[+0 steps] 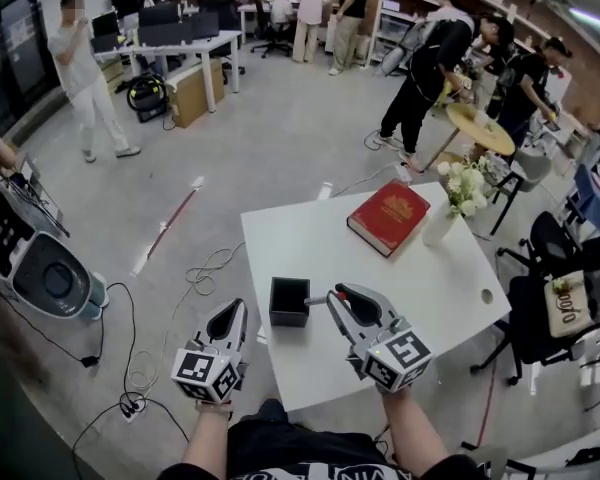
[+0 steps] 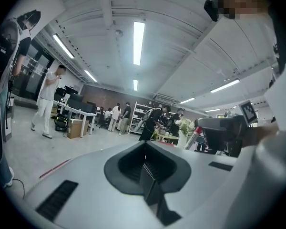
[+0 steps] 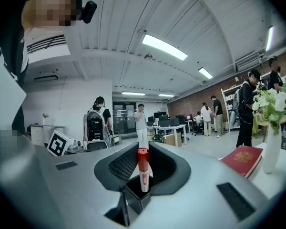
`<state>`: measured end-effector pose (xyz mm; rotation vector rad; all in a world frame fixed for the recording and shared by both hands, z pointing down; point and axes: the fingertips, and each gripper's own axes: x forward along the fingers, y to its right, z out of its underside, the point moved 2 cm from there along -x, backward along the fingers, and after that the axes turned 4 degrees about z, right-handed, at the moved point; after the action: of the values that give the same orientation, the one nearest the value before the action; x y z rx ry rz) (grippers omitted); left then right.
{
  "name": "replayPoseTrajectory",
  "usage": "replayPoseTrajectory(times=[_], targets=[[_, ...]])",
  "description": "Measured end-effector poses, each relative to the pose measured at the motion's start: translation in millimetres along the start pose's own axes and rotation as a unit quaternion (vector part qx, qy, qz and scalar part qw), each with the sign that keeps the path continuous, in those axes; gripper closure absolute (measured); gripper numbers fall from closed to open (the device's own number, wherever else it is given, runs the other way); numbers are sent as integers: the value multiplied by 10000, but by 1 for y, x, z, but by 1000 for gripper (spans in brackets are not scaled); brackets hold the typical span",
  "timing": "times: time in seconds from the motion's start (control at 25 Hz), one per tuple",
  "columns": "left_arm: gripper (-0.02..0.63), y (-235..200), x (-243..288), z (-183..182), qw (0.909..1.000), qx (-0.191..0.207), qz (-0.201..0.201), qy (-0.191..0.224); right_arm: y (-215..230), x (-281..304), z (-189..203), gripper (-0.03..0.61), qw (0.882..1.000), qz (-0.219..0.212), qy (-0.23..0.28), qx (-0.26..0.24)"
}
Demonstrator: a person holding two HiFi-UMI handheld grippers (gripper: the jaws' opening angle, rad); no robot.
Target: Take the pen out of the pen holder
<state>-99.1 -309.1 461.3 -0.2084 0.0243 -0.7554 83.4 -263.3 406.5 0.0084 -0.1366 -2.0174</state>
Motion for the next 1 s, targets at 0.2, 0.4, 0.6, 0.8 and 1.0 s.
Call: replayPoseTrajectory(times=[0.2,0.4,0.6,0.8,1.0], targets=[[611,9,-10,4,9999,-7,-104,-5,8,-14,-4,505,9999,69,110,28],[611,19,-20,4,9999,-2,-134,-13,9,-31,-8,505,9998,168,122,13],[611,30,-23,4,9999,18,-111,-39,16,-47,-8,505,9993,340,139,41],[611,37,-24,3,9999,36,-116,4,22,-59,3,505,9989,458,13,65],[611,46,-26,7,9999,12,-91,-43,23,-69,15,505,9985,518,-176,99]])
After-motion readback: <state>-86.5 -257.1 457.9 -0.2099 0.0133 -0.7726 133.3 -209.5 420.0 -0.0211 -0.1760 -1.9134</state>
